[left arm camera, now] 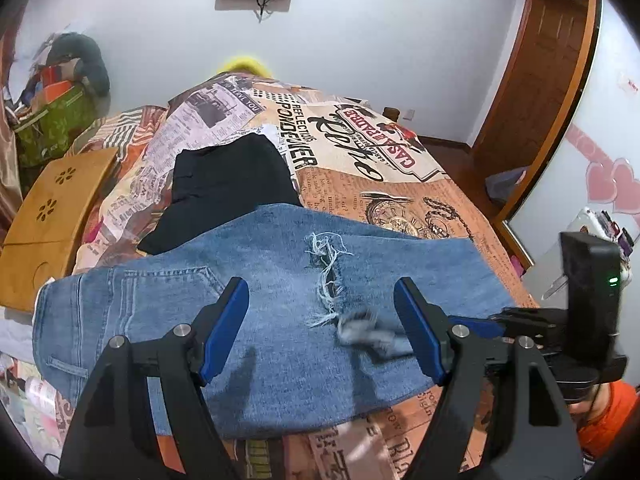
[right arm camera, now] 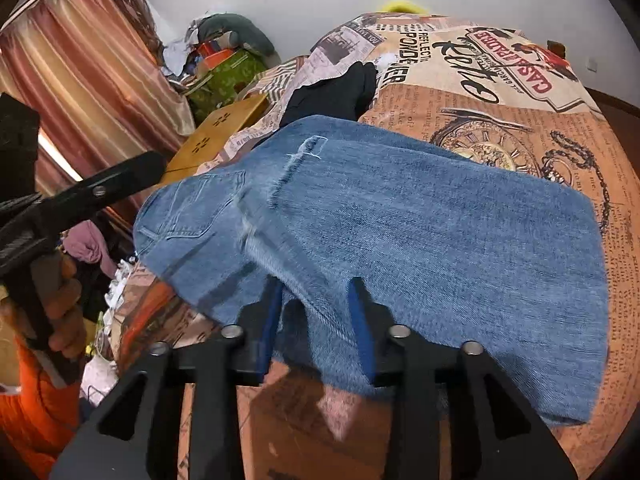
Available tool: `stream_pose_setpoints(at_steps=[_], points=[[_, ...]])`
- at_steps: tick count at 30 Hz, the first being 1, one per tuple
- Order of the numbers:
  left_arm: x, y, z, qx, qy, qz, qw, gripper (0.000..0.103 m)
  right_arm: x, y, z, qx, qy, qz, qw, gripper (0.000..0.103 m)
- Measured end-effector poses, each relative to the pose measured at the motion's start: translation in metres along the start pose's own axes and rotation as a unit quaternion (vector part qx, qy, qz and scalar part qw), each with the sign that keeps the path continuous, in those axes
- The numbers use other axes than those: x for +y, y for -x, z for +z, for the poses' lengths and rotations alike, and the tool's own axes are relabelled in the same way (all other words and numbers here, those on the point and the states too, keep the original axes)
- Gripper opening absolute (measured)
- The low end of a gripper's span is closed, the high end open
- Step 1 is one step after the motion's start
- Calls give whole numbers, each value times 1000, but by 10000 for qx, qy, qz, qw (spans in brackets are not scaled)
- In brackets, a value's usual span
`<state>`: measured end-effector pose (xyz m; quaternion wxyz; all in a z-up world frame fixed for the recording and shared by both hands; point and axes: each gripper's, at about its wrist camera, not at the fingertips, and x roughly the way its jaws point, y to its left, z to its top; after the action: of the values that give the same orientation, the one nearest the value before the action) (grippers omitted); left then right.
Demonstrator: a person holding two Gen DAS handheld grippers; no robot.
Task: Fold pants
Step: 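Lay the leg over the jeans with the right tool and open it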
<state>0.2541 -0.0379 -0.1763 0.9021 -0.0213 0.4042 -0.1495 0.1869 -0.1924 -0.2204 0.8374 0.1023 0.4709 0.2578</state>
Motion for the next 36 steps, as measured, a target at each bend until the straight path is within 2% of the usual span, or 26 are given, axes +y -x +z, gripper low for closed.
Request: stream_pose_setpoints(at_steps=[3,6,7,12,16,19,23,32,36], points=[[-5,-12,7,91,-96,-29,9999,76,-8,16,7,-163,-27,-19,9999,36],[-13,-32,13,260,-203,-38,9994,76,-22,31,18,-441,-14,-319,9985,52],[-16,-42,15,353,-236,-61,9991,76,-28,34,21,-516,1,-446,9977,54],[-33,-84,18,742,-408,-71,9964,76,-66,26,36,-512,-154,-821,9952,54],[-44,-112,10,1054,-645,127,9923,76,-97,1,33,-146,-358,-936,9949,54],[-45,-114,-4,1134,-812,184,9901,76,-112,-9,14,38,-587,-834,9948,54],[-40,-106,-24,1149,-1055,286,9873,77,-106,4,-8,14,-407,-898,9951,54],[-8,-76,-43,1030,-330,177,9940,81,-103,40,-54,-139,-881,-852,9924,54],[3,-54,-44,778,-134,416,9960,80,-93,50,-53,-110,-862,-1074,9904,54]])
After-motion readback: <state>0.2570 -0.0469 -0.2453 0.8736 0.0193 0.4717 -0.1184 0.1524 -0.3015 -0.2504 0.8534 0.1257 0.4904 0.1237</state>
